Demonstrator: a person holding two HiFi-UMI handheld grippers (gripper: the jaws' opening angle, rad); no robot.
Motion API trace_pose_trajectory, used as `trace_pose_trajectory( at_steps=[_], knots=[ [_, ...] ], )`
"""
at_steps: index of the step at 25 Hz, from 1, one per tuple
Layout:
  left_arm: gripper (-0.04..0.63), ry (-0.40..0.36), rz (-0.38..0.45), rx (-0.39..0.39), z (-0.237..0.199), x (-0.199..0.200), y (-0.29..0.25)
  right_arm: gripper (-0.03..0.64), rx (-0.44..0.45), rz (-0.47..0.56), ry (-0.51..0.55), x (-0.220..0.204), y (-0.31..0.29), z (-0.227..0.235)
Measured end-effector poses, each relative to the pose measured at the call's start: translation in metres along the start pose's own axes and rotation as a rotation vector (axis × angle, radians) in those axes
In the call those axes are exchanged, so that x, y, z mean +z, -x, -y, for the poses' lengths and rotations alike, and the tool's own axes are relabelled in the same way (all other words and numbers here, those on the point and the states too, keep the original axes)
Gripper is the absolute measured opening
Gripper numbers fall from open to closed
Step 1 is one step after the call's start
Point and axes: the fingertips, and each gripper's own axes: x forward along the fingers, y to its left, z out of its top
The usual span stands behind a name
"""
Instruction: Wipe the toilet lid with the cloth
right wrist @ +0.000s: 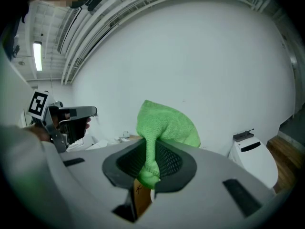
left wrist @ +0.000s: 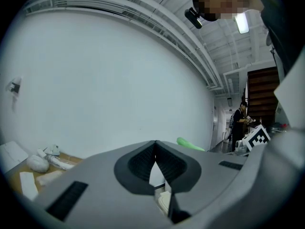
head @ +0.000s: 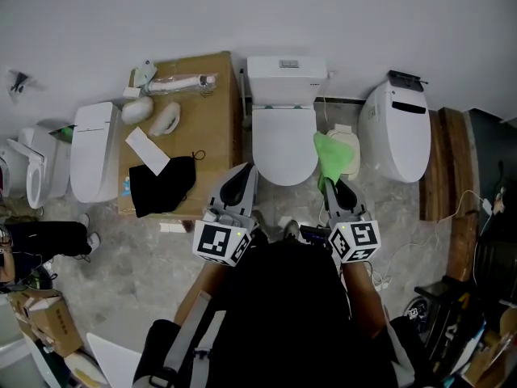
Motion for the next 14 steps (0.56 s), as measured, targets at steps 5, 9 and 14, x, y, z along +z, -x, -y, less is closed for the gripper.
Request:
trace_pose_trajectory(
  at_steps=[5,9,14],
  knots=[
    [-0.002,0.002,-0.002,-0.006,-0.0006,-0.0012,0.0013,0.063,-0.004,-0.001,-0.002,0.0002,-0.0011,0.0000],
    [-0.002,0.002,0.000,-0.010,-0.0036,-0.0027,0.0004,0.063,-0.006,-0.002,-0.001,0.0003,-0.0040,0.0006],
    [-0.002,0.000,-0.012,-0.005,-0.0065,-0.0007,-0.0012,0.063,-0.012,0.000,0.002,0.0008,-0.0058,0.0012]
  ],
)
